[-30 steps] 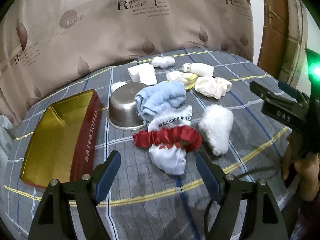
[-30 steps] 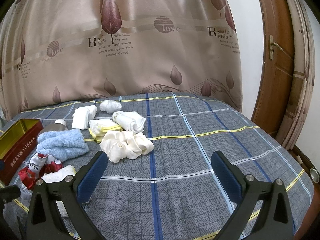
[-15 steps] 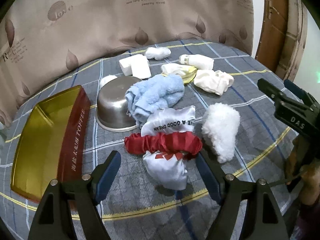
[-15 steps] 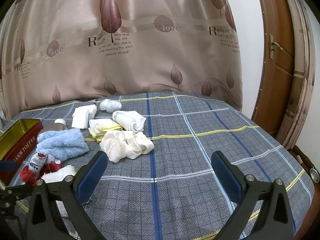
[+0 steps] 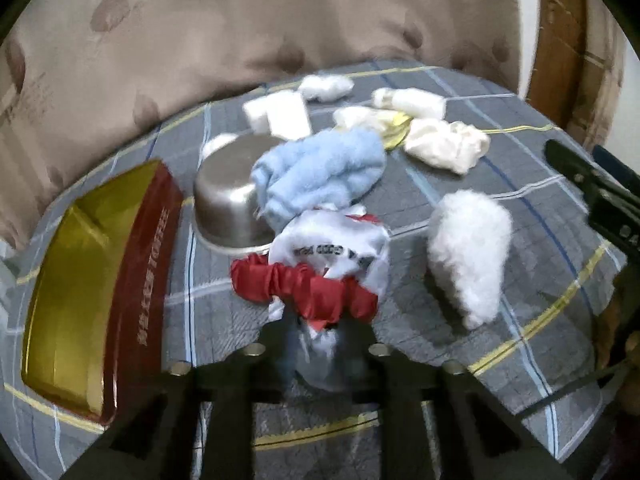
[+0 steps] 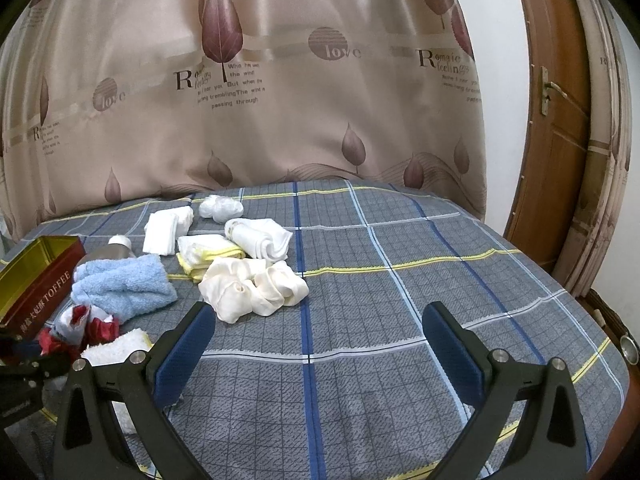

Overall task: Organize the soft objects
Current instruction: 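Grasp the white pouch with red scrunchie with the left gripper and lift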

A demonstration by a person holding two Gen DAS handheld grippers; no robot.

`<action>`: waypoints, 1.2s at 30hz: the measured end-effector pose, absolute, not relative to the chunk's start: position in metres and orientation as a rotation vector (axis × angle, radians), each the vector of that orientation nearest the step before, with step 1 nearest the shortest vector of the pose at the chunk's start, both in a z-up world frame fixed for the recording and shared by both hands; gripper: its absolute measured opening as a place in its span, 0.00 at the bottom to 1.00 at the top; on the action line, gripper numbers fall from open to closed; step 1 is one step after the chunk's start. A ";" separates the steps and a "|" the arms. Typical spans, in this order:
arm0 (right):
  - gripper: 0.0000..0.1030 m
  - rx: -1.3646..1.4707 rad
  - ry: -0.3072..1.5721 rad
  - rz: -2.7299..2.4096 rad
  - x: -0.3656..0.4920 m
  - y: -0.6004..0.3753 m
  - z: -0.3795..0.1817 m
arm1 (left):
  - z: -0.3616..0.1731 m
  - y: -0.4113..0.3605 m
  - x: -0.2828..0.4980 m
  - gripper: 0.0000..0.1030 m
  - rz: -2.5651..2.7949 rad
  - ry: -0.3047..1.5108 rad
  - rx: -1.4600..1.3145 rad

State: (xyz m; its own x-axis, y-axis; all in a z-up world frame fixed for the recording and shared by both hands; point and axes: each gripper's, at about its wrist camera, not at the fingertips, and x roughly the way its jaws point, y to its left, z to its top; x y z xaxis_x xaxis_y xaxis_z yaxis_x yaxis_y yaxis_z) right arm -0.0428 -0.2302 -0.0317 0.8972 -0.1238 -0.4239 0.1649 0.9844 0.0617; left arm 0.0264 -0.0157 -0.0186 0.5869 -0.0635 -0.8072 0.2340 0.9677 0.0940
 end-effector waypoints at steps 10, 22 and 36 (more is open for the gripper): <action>1.00 0.095 0.439 -0.151 -0.041 -0.230 -0.032 | -0.007 -0.019 0.015 0.14 -0.162 0.898 0.204; 1.00 0.089 0.460 -0.154 -0.039 -0.228 -0.036 | 0.028 -0.015 -0.003 0.14 -0.128 0.843 0.176; 1.00 0.064 0.513 -0.169 -0.033 -0.226 -0.034 | 0.076 0.073 0.026 0.14 0.027 0.809 0.125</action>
